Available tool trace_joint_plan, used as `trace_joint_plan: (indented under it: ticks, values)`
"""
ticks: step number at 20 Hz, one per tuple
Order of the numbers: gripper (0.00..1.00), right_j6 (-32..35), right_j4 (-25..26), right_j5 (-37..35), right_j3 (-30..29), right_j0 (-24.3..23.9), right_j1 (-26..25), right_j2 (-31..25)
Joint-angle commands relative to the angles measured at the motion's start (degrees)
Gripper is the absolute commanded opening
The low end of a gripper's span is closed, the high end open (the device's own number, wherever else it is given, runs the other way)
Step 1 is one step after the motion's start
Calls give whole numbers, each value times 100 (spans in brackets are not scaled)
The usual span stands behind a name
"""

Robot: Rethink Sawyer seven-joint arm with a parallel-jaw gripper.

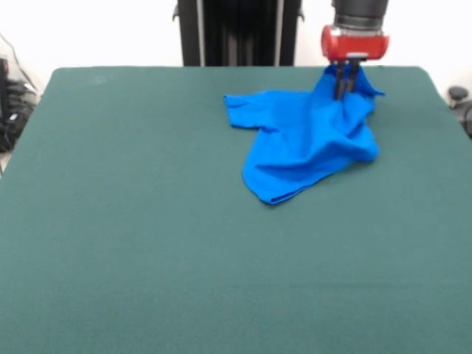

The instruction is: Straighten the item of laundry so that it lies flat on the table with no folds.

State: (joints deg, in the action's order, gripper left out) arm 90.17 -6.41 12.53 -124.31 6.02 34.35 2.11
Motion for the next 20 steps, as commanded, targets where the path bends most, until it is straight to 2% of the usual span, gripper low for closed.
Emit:
trace_joint_plan:
  ticks: [1, 20]
  values:
    - [0, 1293, -401, -953, 24, -99, 719, -230]
    - [0, 1387, -244, -498, 37, -150, 402, -367]
